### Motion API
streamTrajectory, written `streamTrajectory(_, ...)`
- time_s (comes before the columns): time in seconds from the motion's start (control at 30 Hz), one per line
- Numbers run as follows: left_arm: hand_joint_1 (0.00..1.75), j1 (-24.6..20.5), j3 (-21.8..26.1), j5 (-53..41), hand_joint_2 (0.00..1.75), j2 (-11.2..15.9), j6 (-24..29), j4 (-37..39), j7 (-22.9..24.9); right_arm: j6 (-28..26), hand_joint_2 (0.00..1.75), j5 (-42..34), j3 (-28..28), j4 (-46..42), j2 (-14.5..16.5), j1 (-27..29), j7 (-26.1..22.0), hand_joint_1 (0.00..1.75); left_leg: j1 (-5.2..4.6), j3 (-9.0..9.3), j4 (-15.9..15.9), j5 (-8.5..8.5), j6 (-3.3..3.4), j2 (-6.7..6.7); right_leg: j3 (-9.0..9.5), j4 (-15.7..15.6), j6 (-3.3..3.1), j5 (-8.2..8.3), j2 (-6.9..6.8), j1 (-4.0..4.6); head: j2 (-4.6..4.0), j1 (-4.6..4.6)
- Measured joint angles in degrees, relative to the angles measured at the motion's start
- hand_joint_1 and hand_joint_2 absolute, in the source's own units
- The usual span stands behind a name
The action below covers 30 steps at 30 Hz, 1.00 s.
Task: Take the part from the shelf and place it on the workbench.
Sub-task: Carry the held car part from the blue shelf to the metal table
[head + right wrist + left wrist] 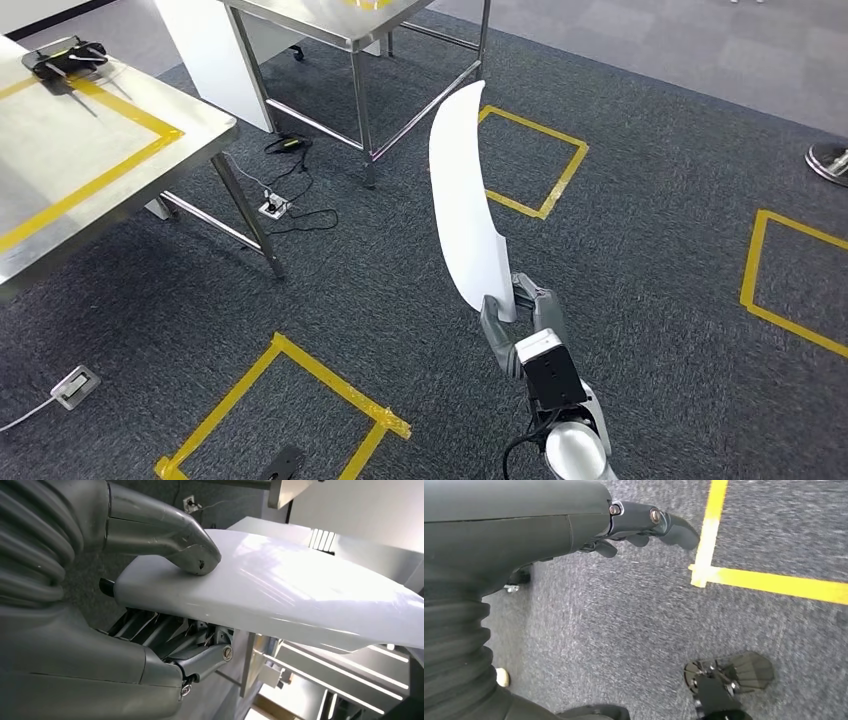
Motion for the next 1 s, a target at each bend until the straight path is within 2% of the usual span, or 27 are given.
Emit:
streamTrajectory(0.03,0.00,-0.02,0.00,0.01,1.75,0.00,0.19,0.00,0.03,-0.08,1.75,-0.04,0.01,0.10,-0.01,-0.06,0.09,1.75,0.02,-0.11,0.01,0.06,0.18,-0.64,-1.91,3.80,0.13,-1.79,1.48,-0.05,0.00,0.10)
streamTrajectory(0.07,0.00,0.03,0.01,-0.02,1.75,-0.01,0.46,0.01,0.15,-0.19,1.75,-0.07,0.01,0.22,-0.02,-0.01,0.19,1.75,0.01,-0.22,0.07,0.10,0.29,-1.38,-3.82,7.47,0.19,-3.14,2.21,-0.05,0.00,0.15)
streamTrajectory(0.1,0.00,0.17,0.01,-0.07,1.75,-0.02,0.76,0.03,0.31,-0.31,1.75,-0.10,0.01,0.33,-0.04,0.10,0.31,1.75,-0.01,-0.30,0.14,0.10,0.34,-2.17,-5.11,9.77,0.15,-3.55,2.53,-0.03,0.00,0.16)
streamTrajectory(0.13,0.00,0.36,0.01,-0.14,1.75,-0.02,1.08,0.04,0.49,-0.43,1.75,-0.09,0.01,0.42,-0.07,0.24,0.39,1.75,-0.04,-0.35,0.24,0.11,0.34,-3.02,-5.48,10.13,0.03,-2.93,2.71,0.00,0.00,0.17)
streamTrajectory(0.17,0.00,0.54,0.02,-0.21,1.75,-0.02,1.36,0.06,0.67,-0.51,1.75,-0.07,0.01,0.46,-0.09,0.37,0.43,1.75,-0.05,-0.36,0.33,0.12,0.32,-3.87,-4.65,8.08,-0.19,-1.26,2.96,0.01,0.00,0.18)
streamTrajectory(0.2,0.00,0.67,0.02,-0.26,1.75,-0.03,1.53,0.07,0.74,-0.56,1.75,-0.02,0.01,0.46,-0.11,0.47,0.46,1.75,-0.05,-0.36,0.39,0.16,0.26,-4.71,-2.92,4.33,-0.49,0.91,3.58,0.02,0.00,0.19)
streamTrajectory(0.27,0.00,0.80,0.02,-0.31,1.75,-0.20,1.67,0.09,0.74,-0.66,1.75,0.06,0.01,0.46,-0.13,0.58,0.46,1.75,-0.07,-0.53,0.48,0.30,-0.13,-6.22,0.40,-2.91,-0.98,3.71,5.86,0.05,0.00,0.17)
streamTrajectory(0.3,0.00,0.86,0.02,-0.33,1.75,-0.28,1.72,0.10,0.69,-0.70,1.75,0.11,0.01,0.46,-0.13,0.64,0.46,1.75,-0.01,-0.69,0.46,0.41,-0.46,-6.84,1.23,-4.82,-1.10,4.18,6.57,0.14,0.00,0.15)
streamTrajectory(0.33,0.00,0.96,0.02,-0.38,1.75,-0.36,1.77,0.12,0.66,-0.74,1.75,0.16,0.01,0.46,-0.13,0.70,0.46,1.75,0.08,-0.86,0.36,0.55,-0.85,-7.37,1.44,-5.45,-1.17,4.12,6.82,0.27,0.00,0.15)
streamTrajectory(0.4,0.00,1.26,0.02,-0.51,1.75,-0.31,1.90,0.16,0.69,-0.80,1.75,0.25,0.01,0.44,0.00,0.76,0.47,1.75,0.22,-1.17,0.08,0.78,-1.63,-8.14,1.60,-5.95,-1.57,4.52,5.52,0.25,0.00,0.18)
streamTrajectory(0.43,0.00,1.37,0.02,-0.62,1.75,-0.28,1.96,0.19,0.75,-0.82,1.75,0.27,0.02,0.40,0.13,0.76,0.47,1.75,0.13,-1.45,0.42,0.46,-1.94,-7.31,1.79,-6.37,-1.93,4.76,4.88,0.11,0.00,0.06)
streamTrajectory(0.47,0.00,1.36,0.02,-0.73,1.75,-0.25,2.01,0.19,0.81,-0.85,1.75,0.29,0.02,0.35,0.25,0.76,0.46,1.75,-0.01,-2.16,1.68,-0.45,-2.20,-5.83,1.98,-6.80,-2.31,4.99,4.11,-0.04,0.00,-0.14)
streamTrajectory(0.53,0.00,1.12,0.02,-0.96,1.75,-0.26,2.03,0.19,0.89,-0.89,1.75,0.34,0.02,0.28,0.36,0.88,0.49,1.75,-0.13,-4.97,7.66,-3.89,-2.64,-2.03,2.17,-7.18,-2.79,5.13,2.56,-0.04,0.00,-0.52)
streamTrajectory(0.57,0.00,1.01,0.02,-1.05,1.75,-0.26,2.03,0.19,0.89,-0.91,1.75,0.35,0.02,0.27,0.36,1.00,0.51,1.75,-0.06,-6.72,11.42,-5.57,-2.88,-1.04,2.17,-7.14,-2.89,5.07,1.70,0.01,0.00,-0.57)
streamTrajectory(0.6,0.00,0.99,0.02,-1.14,1.75,-0.26,2.03,0.19,0.91,-0.91,1.75,0.37,0.02,0.27,0.35,1.16,0.54,1.75,0.03,-7.96,14.24,-6.49,-3.10,-0.55,2.16,-7.10,-2.90,4.99,0.88,0.04,0.00,-0.57)
streamTrajectory(0.63,0.00,1.02,0.02,-1.25,1.75,-0.25,2.03,0.20,0.94,-0.92,1.75,0.38,0.02,0.26,0.35,1.32,0.57,1.75,0.12,-8.25,15.16,-6.37,-3.27,-0.29,2.18,-7.06,-2.86,4.90,0.10,0.04,0.00,-0.58)
streamTrajectory(0.67,0.00,1.06,0.02,-1.35,1.75,-0.23,2.03,0.20,0.98,-0.96,1.75,0.38,0.02,0.25,0.35,1.45,0.59,1.75,0.20,-7.37,13.80,-5.24,-3.40,0.01,2.23,-7.00,-2.76,4.79,-0.66,0.01,0.00,-0.58)
streamTrajectory(0.7,0.00,1.07,0.02,-1.46,1.75,-0.20,2.03,0.20,1.04,-0.99,1.75,0.38,0.02,0.21,0.35,1.53,0.61,1.75,0.27,-5.45,10.45,-3.45,-3.49,0.61,2.30,-6.88,-2.59,4.64,-1.33,-0.02,0.00,-0.58)
streamTrajectory(0.73,0.00,1.00,0.02,-1.59,1.75,-0.19,2.03,0.20,1.12,-1.03,1.75,0.38,0.01,0.12,0.35,1.57,0.63,1.75,0.24,-3.28,6.40,-2.01,-3.47,1.96,2.37,-6.69,-2.33,4.44,-1.93,0.02,0.00,-0.59)
streamTrajectory(0.77,0.00,0.88,0.02,-1.74,1.75,-0.22,2.01,0.19,1.21,-1.07,1.75,0.38,0.01,0.01,0.35,1.58,0.65,1.75,0.18,-1.44,3.08,-0.92,-3.16,3.17,2.41,-6.42,-2.01,4.19,-2.47,0.17,0.00,-0.58)
streamTrajectory(0.8,0.00,0.74,0.02,-1.87,1.75,-0.27,1.98,0.19,1.32,-1.09,1.75,0.38,0.01,-0.11,0.34,1.58,0.65,1.75,0.08,-0.35,1.06,-0.46,-2.73,4.03,2.45,-6.21,-1.71,3.98,-2.92,0.35,0.00,-0.54)
streamTrajectory(0.83,0.00,0.60,0.01,-1.99,1.75,-0.33,1.96,0.19,1.41,-1.09,1.75,0.38,0.01,-0.22,0.34,1.59,0.65,1.75,-0.04,-0.03,0.36,-0.51,-2.23,4.43,2.49,-6.08,-1.39,3.84,-3.38,0.55,0.00,-0.50)
streamTrajectory(0.9,0.00,0.46,0.01,-2.07,1.75,-0.37,1.95,0.18,1.50,-1.10,1.75,0.38,0.01,-0.41,0.35,1.60,0.65,1.75,-0.08,-0.16,0.44,-0.38,-1.27,3.15,2.68,-6.05,-0.73,3.61,-4.12,0.55,0.00,-0.39)
streamTrajectory(0.93,0.00,0.41,0.01,-2.08,1.75,-0.39,1.96,0.17,1.50,-1.08,1.75,0.37,0.01,-0.52,0.36,1.57,0.66,1.75,0.00,-0.19,0.36,-0.27,-0.89,2.53,2.70,-5.70,-0.32,3.21,-3.37,0.36,0.00,-0.37)
streamTrajectory(1.0,0.00,0.12,0.01,-2.09,1.75,-0.45,2.09,0.15,1.49,-0.97,1.75,0.35,0.01,-0.73,0.36,1.49,0.66,1.75,0.25,-0.24,0.16,0.05,-0.16,1.15,1.21,-1.95,0.35,0.71,-0.13,-0.02,0.00,-0.20)
